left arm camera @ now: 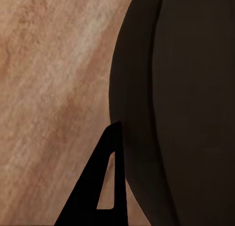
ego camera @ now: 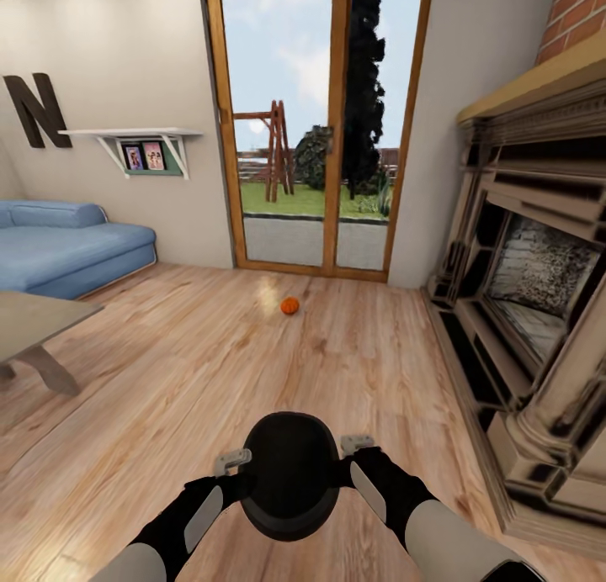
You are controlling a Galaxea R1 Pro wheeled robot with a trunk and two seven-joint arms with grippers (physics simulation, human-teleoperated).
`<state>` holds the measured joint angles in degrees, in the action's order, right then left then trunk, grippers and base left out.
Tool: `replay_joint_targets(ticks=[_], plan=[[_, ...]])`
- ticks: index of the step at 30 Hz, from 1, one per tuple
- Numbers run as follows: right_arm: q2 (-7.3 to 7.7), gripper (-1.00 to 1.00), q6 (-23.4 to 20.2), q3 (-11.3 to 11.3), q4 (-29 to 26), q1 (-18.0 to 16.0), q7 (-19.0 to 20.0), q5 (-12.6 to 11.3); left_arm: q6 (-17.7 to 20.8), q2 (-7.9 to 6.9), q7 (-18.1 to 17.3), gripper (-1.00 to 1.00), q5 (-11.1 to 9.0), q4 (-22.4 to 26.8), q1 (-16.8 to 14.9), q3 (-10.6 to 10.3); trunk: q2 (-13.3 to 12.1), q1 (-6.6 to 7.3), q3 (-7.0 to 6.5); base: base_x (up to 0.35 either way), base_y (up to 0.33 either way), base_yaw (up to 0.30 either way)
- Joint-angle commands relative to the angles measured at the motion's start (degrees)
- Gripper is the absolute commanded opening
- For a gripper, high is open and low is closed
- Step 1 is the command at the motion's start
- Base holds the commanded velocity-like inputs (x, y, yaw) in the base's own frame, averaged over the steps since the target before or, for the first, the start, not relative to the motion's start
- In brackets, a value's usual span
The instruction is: Place each of the two pumpkins and all three candles from the living room inside a cabinet in the living room (use any cabinet), then make sure every cabinet is closed, and position the cauldron so it is next to a table in the living room.
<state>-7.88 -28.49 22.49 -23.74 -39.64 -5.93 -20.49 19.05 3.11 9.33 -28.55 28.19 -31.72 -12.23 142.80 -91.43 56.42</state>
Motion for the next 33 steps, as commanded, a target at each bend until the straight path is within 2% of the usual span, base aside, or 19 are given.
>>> replay_joint_targets(ticks=[1, 6, 14, 33], plan=[[0.06, -1.00, 0.0, 0.0, -1.8, -0.1, 2.1, -2.2, 0.3, -0.12, 0.4, -1.00, 0.8, 0.1, 0.0, 0.3, 0.0, -0.02, 0.06, 0.337, 0.000, 0.018], [0.06, -1.00, -0.1, 0.0, -1.8, -0.1, 2.0, -2.2, 0.3, -0.13, 0.4, -1.00, 0.8, 0.1, 0.0, 0.3, 0.0, -0.02, 0.02, 0.333, 0.000, 0.058], [0.06, -1.00, -0.1, 0.0, -1.8, -0.1, 2.0, -2.2, 0.3, -0.12, 0.4, -1.00, 0.8, 0.1, 0.0, 0.3, 0.0, -0.02, -0.20, 0.278, 0.000, 0.228], [0.06, -1.00, -0.1, 0.0, -1.8, -0.1, 2.0, -2.2, 0.3, -0.13, 0.4, -1.00, 0.8, 0.1, 0.0, 0.3, 0.0, -0.02, -0.70, 0.112, 0.000, 0.257]])
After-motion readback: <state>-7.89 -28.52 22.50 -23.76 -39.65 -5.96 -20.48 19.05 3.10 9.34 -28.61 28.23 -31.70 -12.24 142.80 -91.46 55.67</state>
